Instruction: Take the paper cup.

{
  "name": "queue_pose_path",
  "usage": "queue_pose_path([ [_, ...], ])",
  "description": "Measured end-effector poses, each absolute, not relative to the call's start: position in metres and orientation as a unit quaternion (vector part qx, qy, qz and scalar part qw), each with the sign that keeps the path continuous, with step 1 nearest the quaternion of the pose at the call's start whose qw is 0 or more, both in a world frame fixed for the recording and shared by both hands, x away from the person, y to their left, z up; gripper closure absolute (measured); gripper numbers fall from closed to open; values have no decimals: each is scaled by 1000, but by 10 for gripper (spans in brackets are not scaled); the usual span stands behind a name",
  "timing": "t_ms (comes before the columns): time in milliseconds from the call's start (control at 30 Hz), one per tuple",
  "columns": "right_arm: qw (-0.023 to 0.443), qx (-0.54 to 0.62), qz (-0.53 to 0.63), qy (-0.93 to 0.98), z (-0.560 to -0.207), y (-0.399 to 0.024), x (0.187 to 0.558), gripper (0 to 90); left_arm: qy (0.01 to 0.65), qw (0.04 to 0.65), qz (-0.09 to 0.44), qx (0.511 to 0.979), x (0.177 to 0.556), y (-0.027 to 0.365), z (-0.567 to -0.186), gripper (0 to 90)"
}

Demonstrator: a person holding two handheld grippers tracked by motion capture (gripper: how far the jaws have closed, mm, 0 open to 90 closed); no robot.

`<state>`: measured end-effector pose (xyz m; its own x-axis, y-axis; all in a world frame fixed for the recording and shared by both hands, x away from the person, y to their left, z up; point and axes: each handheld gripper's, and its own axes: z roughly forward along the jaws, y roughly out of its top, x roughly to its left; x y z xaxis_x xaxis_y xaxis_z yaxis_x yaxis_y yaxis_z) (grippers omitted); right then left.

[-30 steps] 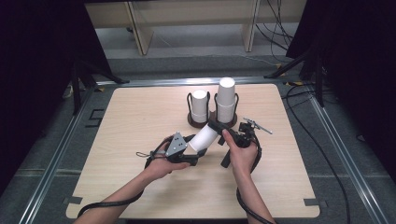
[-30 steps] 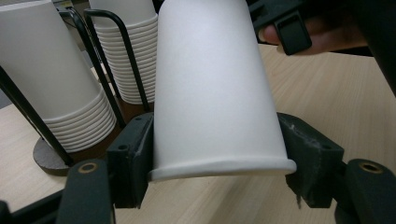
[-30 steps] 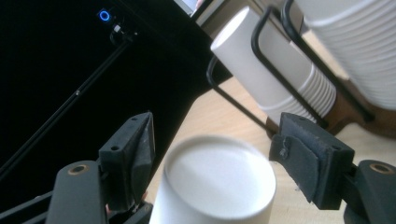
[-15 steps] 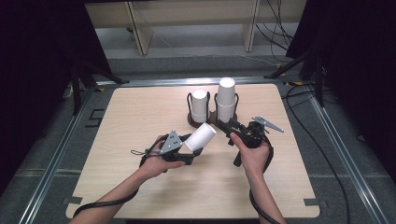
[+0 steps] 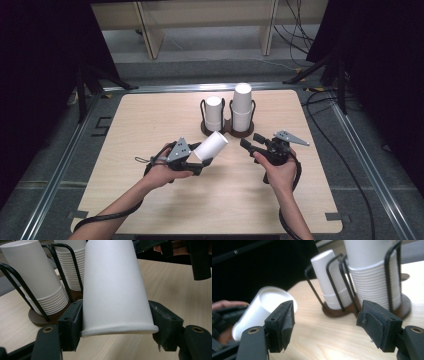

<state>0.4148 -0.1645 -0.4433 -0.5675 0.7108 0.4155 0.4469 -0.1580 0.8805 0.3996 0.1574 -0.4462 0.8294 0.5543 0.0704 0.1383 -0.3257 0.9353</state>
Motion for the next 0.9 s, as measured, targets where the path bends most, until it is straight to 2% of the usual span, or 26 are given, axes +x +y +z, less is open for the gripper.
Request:
queue_pose_path([
  [233, 128, 444, 592, 661, -451, -168, 411, 271, 219, 527, 188, 799, 405, 161, -441, 329],
  [333, 110, 452, 584, 665, -453, -168, 409, 271, 213, 520, 183, 807, 409, 163, -439, 328],
  [500, 125, 435, 579, 678, -457, -171, 409, 277, 207, 513, 178, 814, 412, 165, -438, 325],
  [833, 114, 442, 586, 670, -454, -172, 404, 282, 206, 506, 182, 817, 411, 171, -435, 325],
  [900, 124, 440, 586, 669, -455, -172, 406, 283, 209, 504, 181, 818, 411, 173, -434, 325],
])
